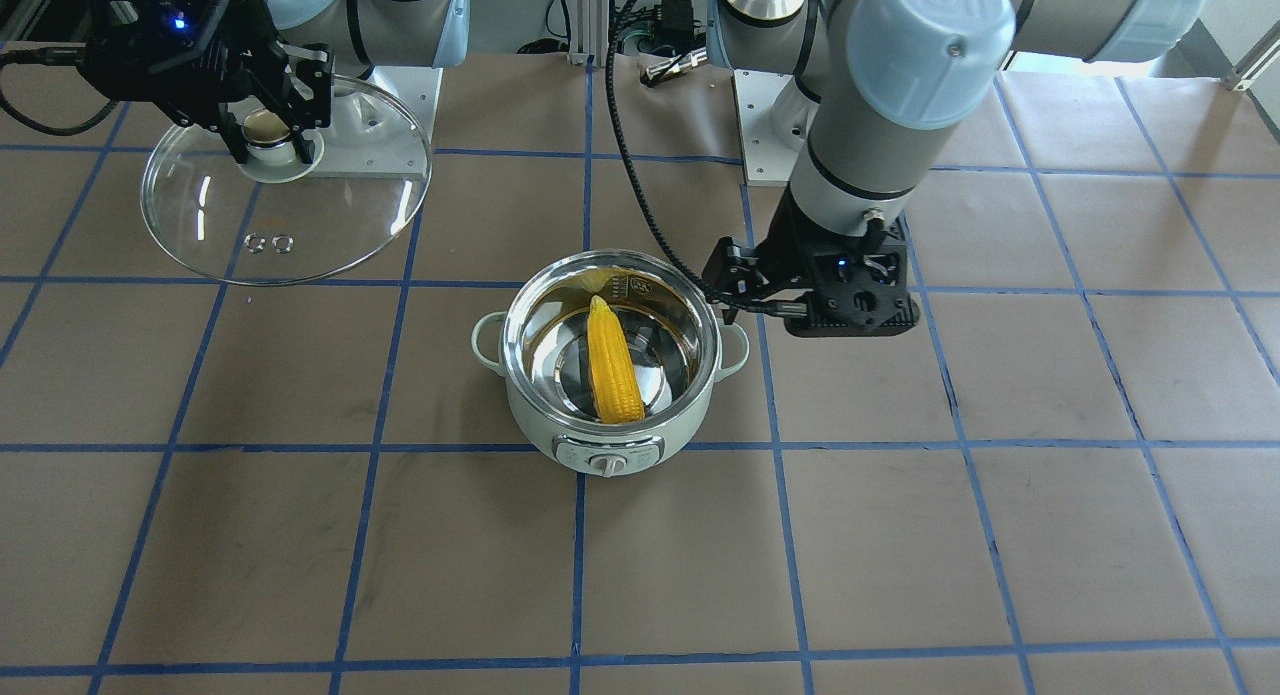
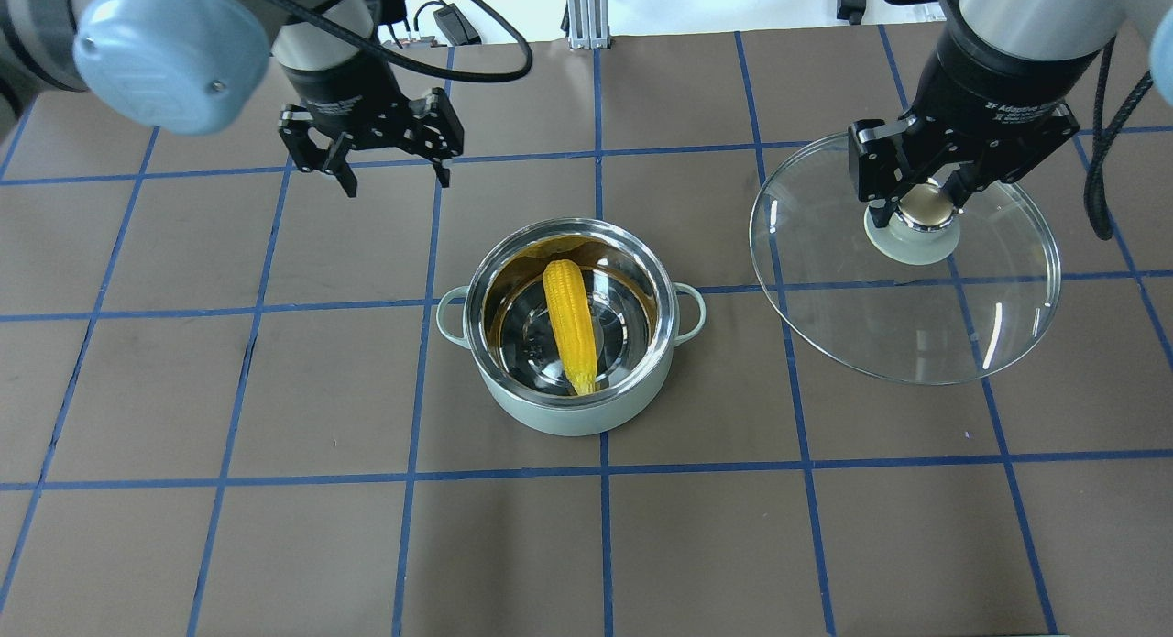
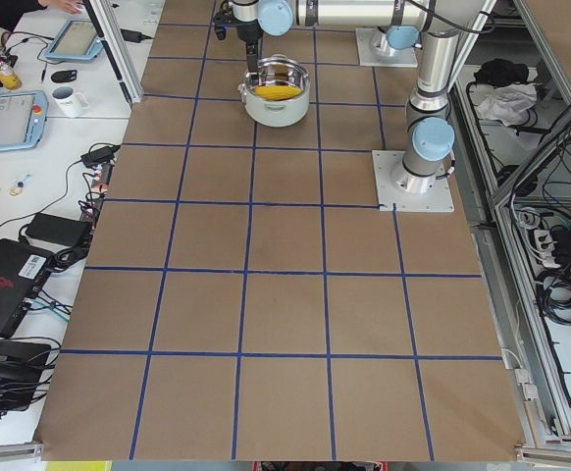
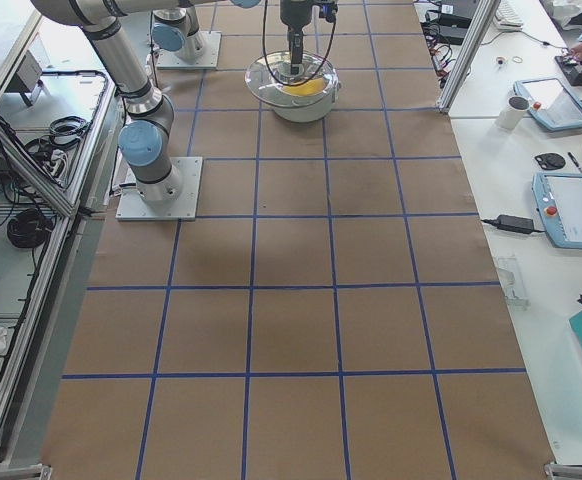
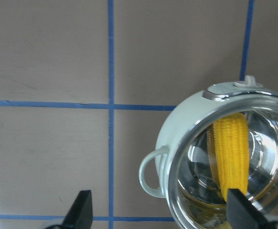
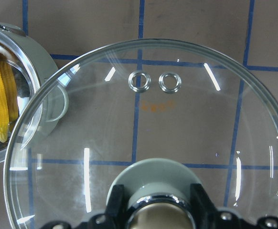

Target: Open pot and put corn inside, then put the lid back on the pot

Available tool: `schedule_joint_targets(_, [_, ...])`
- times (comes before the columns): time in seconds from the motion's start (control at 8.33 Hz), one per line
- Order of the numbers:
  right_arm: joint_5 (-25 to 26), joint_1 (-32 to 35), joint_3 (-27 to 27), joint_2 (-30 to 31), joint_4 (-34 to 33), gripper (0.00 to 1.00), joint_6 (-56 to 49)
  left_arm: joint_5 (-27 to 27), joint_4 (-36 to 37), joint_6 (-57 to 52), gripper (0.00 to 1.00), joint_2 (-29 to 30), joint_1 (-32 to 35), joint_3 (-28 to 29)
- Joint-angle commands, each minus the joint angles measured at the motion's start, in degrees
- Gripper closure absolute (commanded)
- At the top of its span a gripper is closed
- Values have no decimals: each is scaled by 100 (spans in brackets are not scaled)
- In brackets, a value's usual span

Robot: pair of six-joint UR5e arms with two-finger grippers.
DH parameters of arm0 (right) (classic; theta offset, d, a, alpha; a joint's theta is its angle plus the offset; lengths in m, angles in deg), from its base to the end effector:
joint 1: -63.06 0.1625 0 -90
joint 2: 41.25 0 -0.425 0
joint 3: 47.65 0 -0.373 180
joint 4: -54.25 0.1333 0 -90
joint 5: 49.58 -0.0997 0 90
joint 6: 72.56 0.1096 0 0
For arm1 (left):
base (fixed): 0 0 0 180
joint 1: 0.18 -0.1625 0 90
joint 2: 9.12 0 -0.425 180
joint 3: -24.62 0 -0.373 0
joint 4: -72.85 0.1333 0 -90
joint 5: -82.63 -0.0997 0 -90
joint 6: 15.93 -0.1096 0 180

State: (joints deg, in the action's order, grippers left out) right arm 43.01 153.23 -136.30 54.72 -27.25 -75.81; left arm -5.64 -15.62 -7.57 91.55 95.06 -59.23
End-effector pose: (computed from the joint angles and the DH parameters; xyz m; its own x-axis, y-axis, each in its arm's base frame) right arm 0.1296 -0.4228 0.5212 -0.9972 -0.0606 0.0439 -0.0596 0.9980 0.0231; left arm -0.1858 -0.5296 0.4362 -0.9982 -0.0558 0.0222 -0.0545 0.9969 0.0560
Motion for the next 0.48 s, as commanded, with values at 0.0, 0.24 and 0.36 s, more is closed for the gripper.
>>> schedule_joint_targets(0.0, [-13, -17, -2, -8, -15, 86, 0, -206, -47, -335, 0, 75, -726, 185])
schedule_joint_targets(0.24, [-13, -17, -2, -8, -15, 86, 0, -251, -47, -335, 0, 85, -718, 177])
schedule_joint_targets(0.36, [-13, -17, -2, -8, -7, 86, 0, -251, -30, -344, 0, 67, -735, 177])
